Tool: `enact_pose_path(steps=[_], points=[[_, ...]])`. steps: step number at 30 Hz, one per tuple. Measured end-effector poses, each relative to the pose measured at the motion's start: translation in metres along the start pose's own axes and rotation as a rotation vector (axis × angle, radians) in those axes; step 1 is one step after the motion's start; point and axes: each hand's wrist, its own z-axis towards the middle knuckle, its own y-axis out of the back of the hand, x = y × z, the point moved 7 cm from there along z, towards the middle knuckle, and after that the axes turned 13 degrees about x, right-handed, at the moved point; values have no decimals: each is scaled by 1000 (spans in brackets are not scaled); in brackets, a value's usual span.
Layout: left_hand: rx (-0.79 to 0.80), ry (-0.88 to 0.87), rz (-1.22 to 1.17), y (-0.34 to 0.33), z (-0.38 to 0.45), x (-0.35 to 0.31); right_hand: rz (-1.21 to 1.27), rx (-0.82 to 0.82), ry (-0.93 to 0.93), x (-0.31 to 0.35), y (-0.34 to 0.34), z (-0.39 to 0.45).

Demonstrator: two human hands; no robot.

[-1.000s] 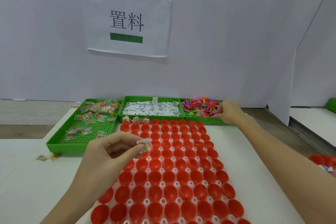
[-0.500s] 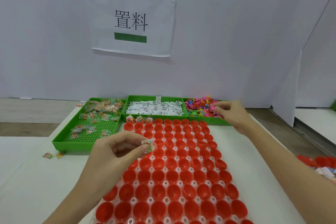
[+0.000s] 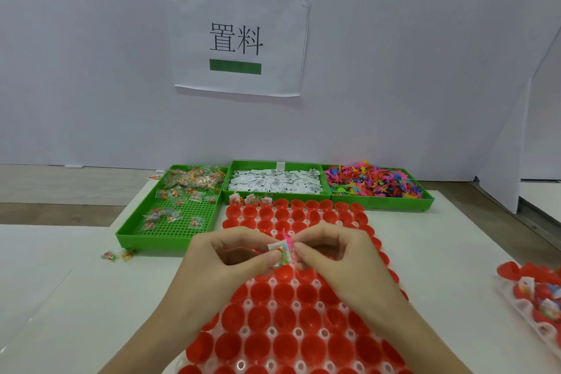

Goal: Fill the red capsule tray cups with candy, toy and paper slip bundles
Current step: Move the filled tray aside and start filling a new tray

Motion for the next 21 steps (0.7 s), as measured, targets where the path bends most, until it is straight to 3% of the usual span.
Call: enact_pose_path(steps=[11, 21], points=[[21, 11, -1, 3, 2, 7, -10, 103, -22, 5, -16, -9], [8, -102, 195, 0, 0, -1, -103, 176, 17, 9, -11, -8]])
